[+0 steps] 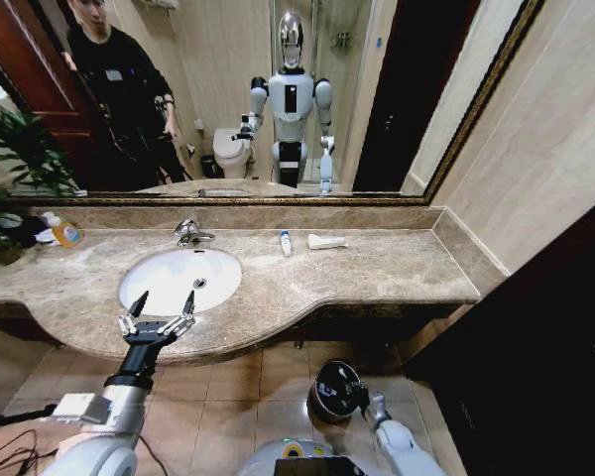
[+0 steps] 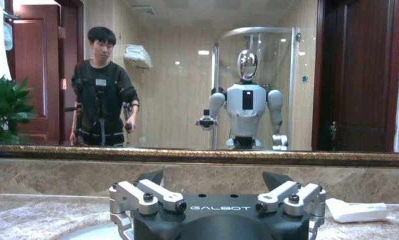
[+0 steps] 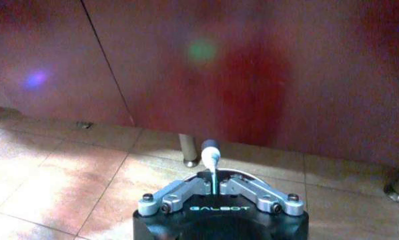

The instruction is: Pick up the trash from the sink and place it in the trash bin.

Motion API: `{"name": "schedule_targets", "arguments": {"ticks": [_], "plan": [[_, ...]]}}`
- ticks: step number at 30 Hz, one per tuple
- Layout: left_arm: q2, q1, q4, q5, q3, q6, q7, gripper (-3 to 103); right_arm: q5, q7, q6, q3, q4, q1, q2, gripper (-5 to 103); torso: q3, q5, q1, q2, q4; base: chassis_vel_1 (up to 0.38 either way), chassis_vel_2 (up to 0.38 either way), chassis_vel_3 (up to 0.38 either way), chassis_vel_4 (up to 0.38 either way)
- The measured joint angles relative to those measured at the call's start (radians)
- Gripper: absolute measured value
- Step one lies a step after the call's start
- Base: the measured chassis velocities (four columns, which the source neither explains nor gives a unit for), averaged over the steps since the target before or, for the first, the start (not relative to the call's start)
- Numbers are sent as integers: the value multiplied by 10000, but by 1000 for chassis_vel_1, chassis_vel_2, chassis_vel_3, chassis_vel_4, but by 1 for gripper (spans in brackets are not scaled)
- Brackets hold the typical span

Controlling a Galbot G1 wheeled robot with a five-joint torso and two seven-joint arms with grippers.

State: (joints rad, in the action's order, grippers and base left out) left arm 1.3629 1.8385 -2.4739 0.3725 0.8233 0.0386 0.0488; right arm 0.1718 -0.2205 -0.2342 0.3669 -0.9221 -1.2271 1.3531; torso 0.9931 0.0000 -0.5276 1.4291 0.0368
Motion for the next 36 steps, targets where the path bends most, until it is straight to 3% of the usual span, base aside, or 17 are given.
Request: {"name": "schedule_targets", "arguments": {"ticks": [9, 11, 13, 17, 21, 29, 31, 34, 36], "plan": [[0, 0, 0, 0, 0, 0, 0, 100, -193, 187, -134, -36, -60, -73, 105, -2, 0, 0, 0, 0, 0, 0, 0, 0, 0], [0, 0, 0, 0, 0, 0, 0, 100, -291, 299, -107, -39, -163, -102, 122, 8, 0, 0, 0, 0, 0, 0, 0, 0, 0], [0, 0, 0, 0, 0, 0, 0, 100, -328, 315, -110, -38, -173, -105, 122, 8, 0, 0, 0, 0, 0, 0, 0, 0, 0], [0, 0, 0, 0, 0, 0, 0, 100, -473, 541, -233, -31, -168, -91, 161, 30, 0, -1, 0, 0, 0, 0, 0, 0, 0], [0, 0, 0, 0, 0, 0, 0, 100, -488, 649, -282, -21, -236, -117, 199, 35, 0, 1, 0, 0, 0, 0, 0, 0, 0], [0, 0, 0, 0, 0, 0, 0, 100, -509, 681, -228, -24, -606, -312, 89, 73, 0, 0, 0, 0, 0, 0, 0, 0, 0], [0, 1, 0, 0, 0, 0, 0, 100, -521, 681, -228, -25, -624, -335, 82, 73, 0, 0, 0, 0, 0, 0, 0, 0, 0], [0, 0, 0, 0, 0, 0, 0, 100, -562, 681, -222, -28, -689, -388, 87, 90, 0, 0, 0, 0, 0, 0, 0, 0, 0], [0, 0, 0, 0, 0, 0, 0, 100, -584, 681, -222, -29, -720, -408, 97, 95, 0, 1, 0, 0, 0, 0, 0, 0, 0]]}}
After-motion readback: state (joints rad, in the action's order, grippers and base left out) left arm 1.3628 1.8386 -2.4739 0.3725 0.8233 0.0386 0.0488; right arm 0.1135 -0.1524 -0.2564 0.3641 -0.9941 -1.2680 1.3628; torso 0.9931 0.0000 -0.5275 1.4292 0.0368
